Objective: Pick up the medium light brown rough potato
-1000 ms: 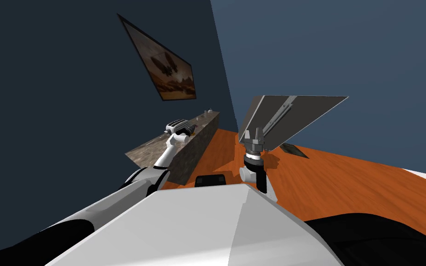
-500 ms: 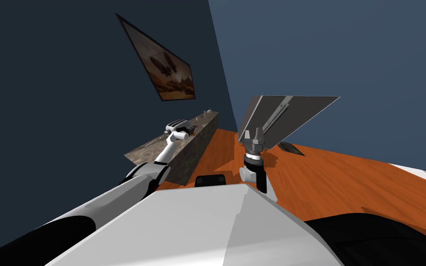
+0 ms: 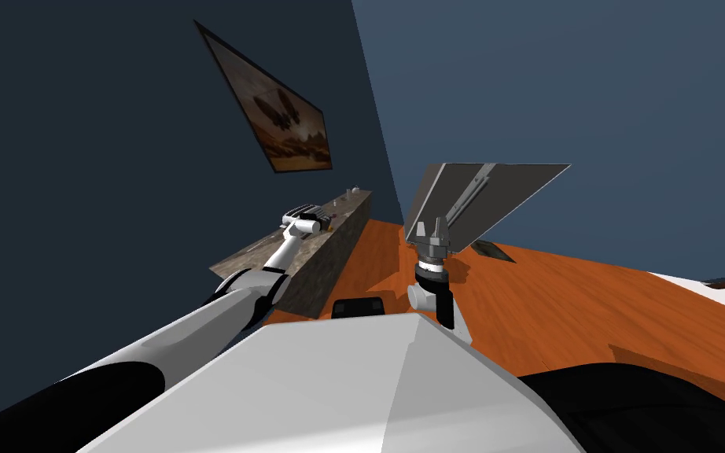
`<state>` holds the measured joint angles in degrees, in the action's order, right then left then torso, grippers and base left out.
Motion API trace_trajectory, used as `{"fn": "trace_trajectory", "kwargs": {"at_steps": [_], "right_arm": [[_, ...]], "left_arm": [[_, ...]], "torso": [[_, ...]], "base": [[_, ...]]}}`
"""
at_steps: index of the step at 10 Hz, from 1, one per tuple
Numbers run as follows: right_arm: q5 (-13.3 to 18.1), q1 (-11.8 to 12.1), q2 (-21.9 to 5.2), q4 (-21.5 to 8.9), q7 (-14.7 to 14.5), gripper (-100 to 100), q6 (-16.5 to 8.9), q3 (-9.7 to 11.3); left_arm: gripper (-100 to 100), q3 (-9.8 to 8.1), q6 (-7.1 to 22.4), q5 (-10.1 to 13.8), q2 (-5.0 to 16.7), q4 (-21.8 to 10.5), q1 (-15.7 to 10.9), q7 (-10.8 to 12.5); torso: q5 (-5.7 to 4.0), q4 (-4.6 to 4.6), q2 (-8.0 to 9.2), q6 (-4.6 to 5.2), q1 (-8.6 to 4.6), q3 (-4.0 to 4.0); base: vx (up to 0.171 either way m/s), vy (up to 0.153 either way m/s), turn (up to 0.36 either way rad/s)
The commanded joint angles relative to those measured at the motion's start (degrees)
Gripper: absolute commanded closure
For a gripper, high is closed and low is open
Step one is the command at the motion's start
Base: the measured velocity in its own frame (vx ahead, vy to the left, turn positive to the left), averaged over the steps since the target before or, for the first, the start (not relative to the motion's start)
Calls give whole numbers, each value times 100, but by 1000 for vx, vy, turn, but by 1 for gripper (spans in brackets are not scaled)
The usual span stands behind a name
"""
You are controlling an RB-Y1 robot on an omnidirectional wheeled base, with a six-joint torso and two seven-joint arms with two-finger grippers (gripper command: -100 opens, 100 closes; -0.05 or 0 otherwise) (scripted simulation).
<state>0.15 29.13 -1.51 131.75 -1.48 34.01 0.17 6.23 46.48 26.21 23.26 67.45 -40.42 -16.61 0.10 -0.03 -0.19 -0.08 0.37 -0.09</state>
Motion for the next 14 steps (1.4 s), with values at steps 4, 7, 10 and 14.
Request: {"fn": "trace_trajectory", "kwargs": {"at_steps": [4, 7, 10, 14], "right_arm": [[0, 0, 0, 0, 0, 0, 0, 0], [0, 1, 0, 0, 0, 0, 0, 0], [0, 1, 0, 0, 0, 0, 0, 0], [0, 2, 0, 0, 0, 0, 0, 0]], "left_arm": [[-100, -30, 539, 391, 53, -589, -306, 9], [-100, -64, 980, 789, 90, -1087, -500, 30], [-100, -79, 1203, 1009, 96, -1375, -557, 47], [-100, -76, 1481, 1298, 56, -1760, -524, 78]], "torso": [[-1, -1, -4, -1, -7, -3], [2, -6, -23, -1, 6, -14], [-1, -6, -22, -1, -9, -14], [0, -14, -57, -1, -7, -33]], "base": [[38, 51, -14], [91, 82, -14], [89, 42, -4], [149, 41, -15]]}}
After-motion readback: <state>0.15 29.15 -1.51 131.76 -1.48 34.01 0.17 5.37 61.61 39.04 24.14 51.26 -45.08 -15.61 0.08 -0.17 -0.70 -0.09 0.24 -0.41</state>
